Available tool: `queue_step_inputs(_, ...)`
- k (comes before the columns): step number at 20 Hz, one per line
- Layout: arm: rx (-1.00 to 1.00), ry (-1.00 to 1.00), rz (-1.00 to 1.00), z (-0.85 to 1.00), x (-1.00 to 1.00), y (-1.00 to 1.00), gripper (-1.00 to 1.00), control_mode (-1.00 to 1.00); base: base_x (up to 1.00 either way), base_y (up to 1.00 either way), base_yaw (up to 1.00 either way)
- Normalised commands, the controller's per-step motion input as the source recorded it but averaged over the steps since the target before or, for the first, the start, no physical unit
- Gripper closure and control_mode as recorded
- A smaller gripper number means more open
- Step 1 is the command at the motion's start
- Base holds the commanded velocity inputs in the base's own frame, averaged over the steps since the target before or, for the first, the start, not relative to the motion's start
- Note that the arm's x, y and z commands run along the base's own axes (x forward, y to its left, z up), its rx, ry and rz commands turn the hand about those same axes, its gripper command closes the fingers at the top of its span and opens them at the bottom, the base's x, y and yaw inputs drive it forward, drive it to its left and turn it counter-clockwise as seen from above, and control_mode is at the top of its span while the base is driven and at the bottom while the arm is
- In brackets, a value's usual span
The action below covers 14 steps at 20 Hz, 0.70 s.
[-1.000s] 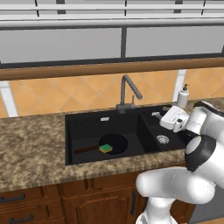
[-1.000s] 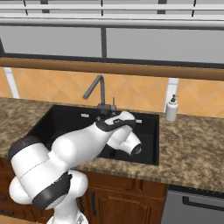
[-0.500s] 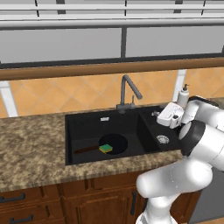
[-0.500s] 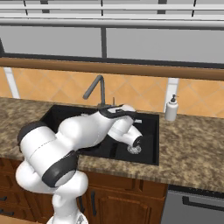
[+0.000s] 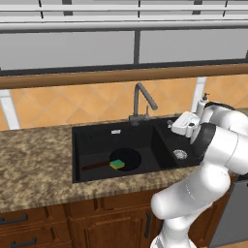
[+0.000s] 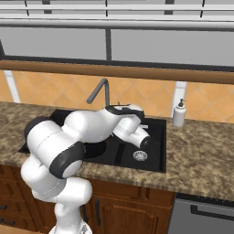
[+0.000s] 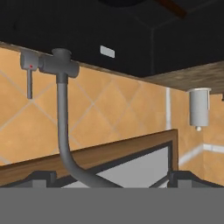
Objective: Pick the pan and sponge and place them into the sink. Then turn on the water.
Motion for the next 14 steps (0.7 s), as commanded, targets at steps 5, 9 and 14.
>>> queue_step_inputs(5, -0.01, 0.0, 0.0, 0.0, 0.05, 0.17, -1.0, -1.0, 0.0, 0.0, 0.0)
queue_step_inputs(9, 0.0, 0.0, 0.0, 0.0, 0.16, 0.21, -1.0, -1.0, 0.0, 0.0, 0.0)
queue_step_inputs(14, 0.0, 0.0, 0.0, 0.0, 0.21, 0.17, -1.0, -1.0, 0.0, 0.0, 0.0)
